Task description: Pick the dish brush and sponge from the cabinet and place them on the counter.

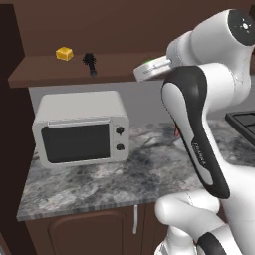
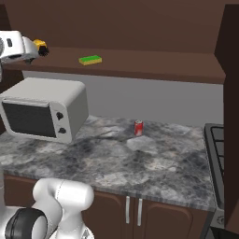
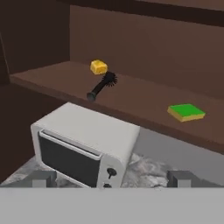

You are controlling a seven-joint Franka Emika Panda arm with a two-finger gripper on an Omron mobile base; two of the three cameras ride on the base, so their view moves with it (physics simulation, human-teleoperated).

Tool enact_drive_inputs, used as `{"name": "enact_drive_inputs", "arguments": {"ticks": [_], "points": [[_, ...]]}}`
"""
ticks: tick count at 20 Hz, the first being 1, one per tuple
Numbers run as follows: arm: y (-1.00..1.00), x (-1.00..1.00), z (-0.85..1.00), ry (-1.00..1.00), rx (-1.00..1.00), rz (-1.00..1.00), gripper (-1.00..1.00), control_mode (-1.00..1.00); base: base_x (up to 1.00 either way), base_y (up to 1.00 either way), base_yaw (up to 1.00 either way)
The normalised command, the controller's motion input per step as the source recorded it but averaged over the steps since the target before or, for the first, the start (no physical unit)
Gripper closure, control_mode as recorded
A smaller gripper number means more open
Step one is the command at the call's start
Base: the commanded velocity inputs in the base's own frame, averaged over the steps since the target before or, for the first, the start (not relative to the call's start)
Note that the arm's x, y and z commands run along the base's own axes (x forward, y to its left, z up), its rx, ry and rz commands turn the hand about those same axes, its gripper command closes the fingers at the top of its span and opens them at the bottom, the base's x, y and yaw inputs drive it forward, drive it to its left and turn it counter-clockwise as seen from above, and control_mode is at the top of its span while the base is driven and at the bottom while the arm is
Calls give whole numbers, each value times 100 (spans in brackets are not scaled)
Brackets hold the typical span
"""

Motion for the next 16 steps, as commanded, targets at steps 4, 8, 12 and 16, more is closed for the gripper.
{"name": "enact_drive_inputs", "arguments": {"ticks": [4,8,12,16], "points": [[1,39,0,-6,23,-14,-100,-100,0,0,0],[20,29,0,-2,24,-9,-100,-100,0,0,0],[34,27,0,0,21,-7,-100,-100,0,0,0],[28,26,1,4,9,-3,-100,-100,0,0,0]]}}
